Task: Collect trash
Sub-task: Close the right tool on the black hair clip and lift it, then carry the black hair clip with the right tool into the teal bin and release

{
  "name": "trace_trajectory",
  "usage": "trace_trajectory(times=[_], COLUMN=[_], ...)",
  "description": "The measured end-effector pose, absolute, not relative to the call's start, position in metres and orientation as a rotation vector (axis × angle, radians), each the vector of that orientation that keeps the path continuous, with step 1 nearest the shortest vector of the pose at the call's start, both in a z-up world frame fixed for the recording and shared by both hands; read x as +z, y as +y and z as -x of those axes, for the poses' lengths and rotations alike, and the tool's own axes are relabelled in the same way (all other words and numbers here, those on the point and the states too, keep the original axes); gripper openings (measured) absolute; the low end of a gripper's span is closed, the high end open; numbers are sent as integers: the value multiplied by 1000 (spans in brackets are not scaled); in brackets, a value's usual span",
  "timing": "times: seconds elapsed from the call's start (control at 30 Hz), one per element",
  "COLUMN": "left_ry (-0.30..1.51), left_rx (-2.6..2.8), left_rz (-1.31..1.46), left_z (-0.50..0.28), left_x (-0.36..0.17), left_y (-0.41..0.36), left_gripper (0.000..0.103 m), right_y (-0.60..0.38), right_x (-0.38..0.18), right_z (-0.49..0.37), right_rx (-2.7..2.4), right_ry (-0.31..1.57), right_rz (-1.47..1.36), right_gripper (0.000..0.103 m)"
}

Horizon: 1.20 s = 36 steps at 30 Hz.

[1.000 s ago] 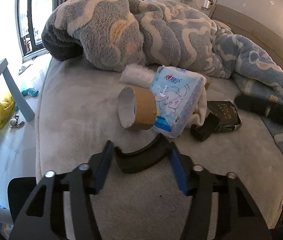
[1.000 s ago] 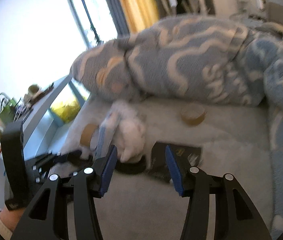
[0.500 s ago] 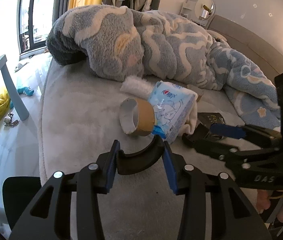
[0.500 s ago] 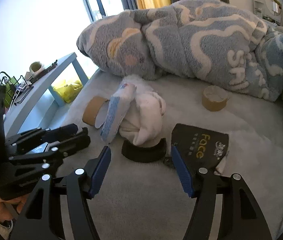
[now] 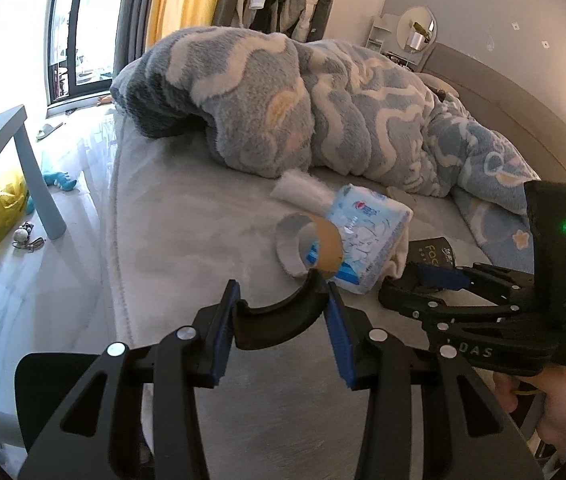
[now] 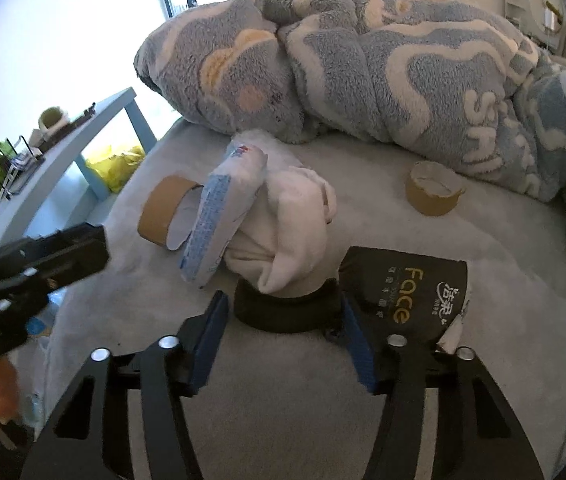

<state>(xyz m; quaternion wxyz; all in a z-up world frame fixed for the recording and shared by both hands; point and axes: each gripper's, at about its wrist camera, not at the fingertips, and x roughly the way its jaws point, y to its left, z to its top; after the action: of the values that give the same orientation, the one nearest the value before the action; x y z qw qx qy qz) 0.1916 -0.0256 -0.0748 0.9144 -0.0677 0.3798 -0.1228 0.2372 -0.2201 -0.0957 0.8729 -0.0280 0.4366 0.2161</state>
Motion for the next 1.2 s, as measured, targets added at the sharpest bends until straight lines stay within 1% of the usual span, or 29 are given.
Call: trace_trajectory(times=[0.13, 0.5, 0.7, 1.2], left_ry=[778, 772, 782, 871], left_rx=[-244, -208, -187, -128], left_rz=[145, 132, 131, 123], left_z=[-189, -162, -146, -129], left_x=[-72, -63, -61, -81], left_y=[-18, 5, 16, 60], left_gripper=[45, 45, 45, 45], right_y=[-220, -211, -193, -138], right_x=[-95, -81, -61, -44], right_z=[-237, -220, -200, -184], right_rx=[430, 406, 446, 572], right_ry=[908, 865, 811, 779], right_rz=[72, 63, 65, 13], right_gripper=[47, 47, 47, 47])
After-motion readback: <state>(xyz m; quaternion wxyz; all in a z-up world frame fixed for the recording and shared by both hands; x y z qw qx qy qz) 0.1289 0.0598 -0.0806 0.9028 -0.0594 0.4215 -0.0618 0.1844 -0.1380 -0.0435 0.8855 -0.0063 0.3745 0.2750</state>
